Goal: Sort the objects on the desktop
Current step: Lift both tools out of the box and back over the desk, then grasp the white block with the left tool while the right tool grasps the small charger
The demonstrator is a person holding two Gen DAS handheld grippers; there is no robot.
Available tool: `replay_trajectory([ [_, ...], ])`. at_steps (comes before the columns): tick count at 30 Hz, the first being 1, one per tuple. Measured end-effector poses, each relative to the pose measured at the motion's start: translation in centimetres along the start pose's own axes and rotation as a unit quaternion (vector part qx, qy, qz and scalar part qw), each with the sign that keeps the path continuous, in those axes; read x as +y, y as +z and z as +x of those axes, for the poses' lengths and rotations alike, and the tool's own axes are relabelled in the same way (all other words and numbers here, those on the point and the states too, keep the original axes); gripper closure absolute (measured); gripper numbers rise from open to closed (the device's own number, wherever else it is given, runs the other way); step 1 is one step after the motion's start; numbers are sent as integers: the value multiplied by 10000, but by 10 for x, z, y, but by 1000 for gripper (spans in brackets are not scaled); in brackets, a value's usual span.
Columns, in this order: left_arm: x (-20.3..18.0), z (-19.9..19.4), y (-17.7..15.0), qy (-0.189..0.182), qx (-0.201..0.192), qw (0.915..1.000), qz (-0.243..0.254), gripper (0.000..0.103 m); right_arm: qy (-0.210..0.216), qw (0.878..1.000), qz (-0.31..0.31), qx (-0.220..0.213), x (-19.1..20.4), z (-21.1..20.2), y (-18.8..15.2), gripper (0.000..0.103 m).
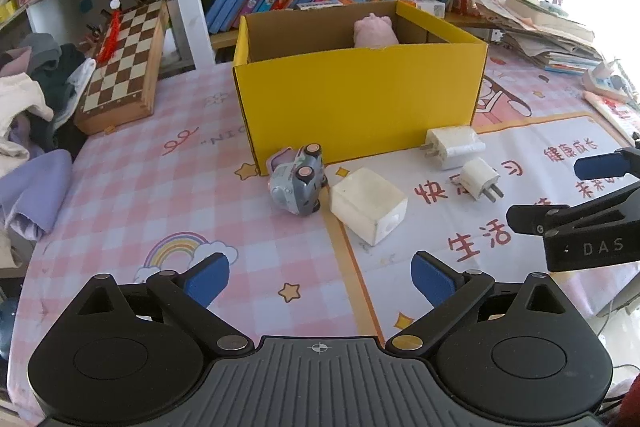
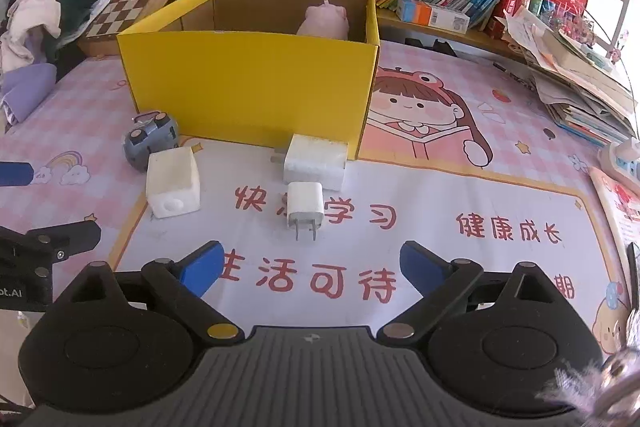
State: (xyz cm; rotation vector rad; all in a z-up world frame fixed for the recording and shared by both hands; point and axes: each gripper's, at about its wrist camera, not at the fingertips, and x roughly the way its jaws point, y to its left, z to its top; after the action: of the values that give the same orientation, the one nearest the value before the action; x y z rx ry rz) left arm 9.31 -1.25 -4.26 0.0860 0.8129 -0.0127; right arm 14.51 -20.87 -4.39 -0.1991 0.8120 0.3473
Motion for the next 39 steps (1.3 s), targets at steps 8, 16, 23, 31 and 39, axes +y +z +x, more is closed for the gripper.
replay_trajectory([
  [8,-4,5,8,38,-180,9998,10,4,262,9992,-215,226,-2,20,11,40],
  [16,-7,15,13,-30,-80,9999,-76,4,481,9976,-281,413,-6,41,22,49],
  [23,-13,24,16,-30,44,10000,-46,4,666,9956,-337,569,-8,60,29,54],
  [31,-23,38,20,-39,111,9999,29,5,818,9930,-468,718,-12,78,34,64],
  [39,-34,54,27,-188,183,9997,1,13,943,9913,-650,648,-18,80,36,78],
])
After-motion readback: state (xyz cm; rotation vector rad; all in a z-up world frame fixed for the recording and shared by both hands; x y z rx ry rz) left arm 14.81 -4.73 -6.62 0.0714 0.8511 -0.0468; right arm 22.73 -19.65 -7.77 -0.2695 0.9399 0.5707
